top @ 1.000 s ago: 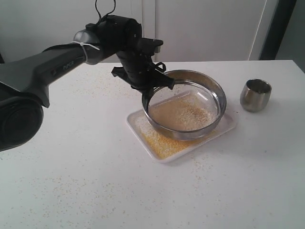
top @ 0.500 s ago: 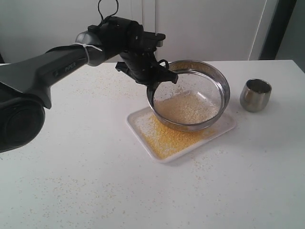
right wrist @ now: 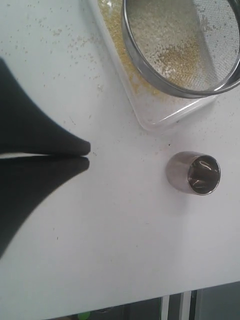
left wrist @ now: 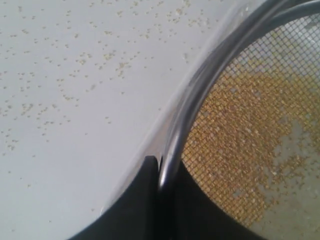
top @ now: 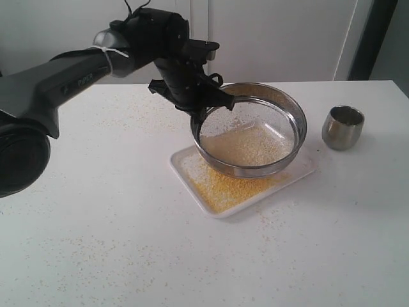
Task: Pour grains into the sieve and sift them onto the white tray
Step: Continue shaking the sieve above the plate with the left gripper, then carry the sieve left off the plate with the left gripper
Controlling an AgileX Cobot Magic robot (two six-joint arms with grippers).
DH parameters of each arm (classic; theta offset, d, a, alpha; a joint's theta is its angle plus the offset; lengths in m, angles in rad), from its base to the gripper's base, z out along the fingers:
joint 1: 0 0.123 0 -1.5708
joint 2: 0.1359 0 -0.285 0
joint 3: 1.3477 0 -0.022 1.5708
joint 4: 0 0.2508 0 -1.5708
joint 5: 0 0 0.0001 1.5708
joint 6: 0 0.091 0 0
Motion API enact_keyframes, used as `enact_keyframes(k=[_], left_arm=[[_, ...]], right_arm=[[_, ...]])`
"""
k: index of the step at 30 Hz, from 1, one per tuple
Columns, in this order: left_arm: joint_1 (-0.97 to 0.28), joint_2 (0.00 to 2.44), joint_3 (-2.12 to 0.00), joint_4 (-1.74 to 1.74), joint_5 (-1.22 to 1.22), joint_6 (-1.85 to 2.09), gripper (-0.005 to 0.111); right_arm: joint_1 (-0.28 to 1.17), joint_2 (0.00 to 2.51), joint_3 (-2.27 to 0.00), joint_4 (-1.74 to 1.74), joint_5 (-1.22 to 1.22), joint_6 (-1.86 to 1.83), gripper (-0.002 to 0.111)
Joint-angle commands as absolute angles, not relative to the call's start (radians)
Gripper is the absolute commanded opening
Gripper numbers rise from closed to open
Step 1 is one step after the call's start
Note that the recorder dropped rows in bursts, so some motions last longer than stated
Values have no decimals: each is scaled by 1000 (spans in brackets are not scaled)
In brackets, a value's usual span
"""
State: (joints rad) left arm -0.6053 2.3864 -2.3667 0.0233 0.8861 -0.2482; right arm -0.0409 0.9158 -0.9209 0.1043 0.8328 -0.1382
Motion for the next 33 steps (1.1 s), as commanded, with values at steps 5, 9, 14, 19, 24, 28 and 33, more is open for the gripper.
enact_keyframes(k=[5, 9, 14, 19, 24, 28, 33], left_arm=[[-619, 2347, -2374, -28, 1021, -205, 0], [-641, 2331, -2374, -28, 1050, -170, 0], [-661, 2306, -2374, -28, 1069, -153, 0], [-663, 2294, -2374, -28, 1115, -150, 0], [-663, 2286, -2374, -21, 1146, -150, 0], [-663, 2276, -2374, -19, 1170, -141, 0], [-671, 2263, -2372, -21, 1221, -132, 0]], right_arm=[[-50, 910, -918, 100, 821, -133, 0], [-50, 910, -918, 100, 821, -133, 0], [-50, 910, -918, 100, 821, -133, 0], [-50, 910, -918, 100, 821, -133, 0], [-50, 910, -918, 100, 821, -133, 0], [-50, 910, -918, 100, 821, -114, 0], [-50, 910, -918, 100, 821, -114, 0]])
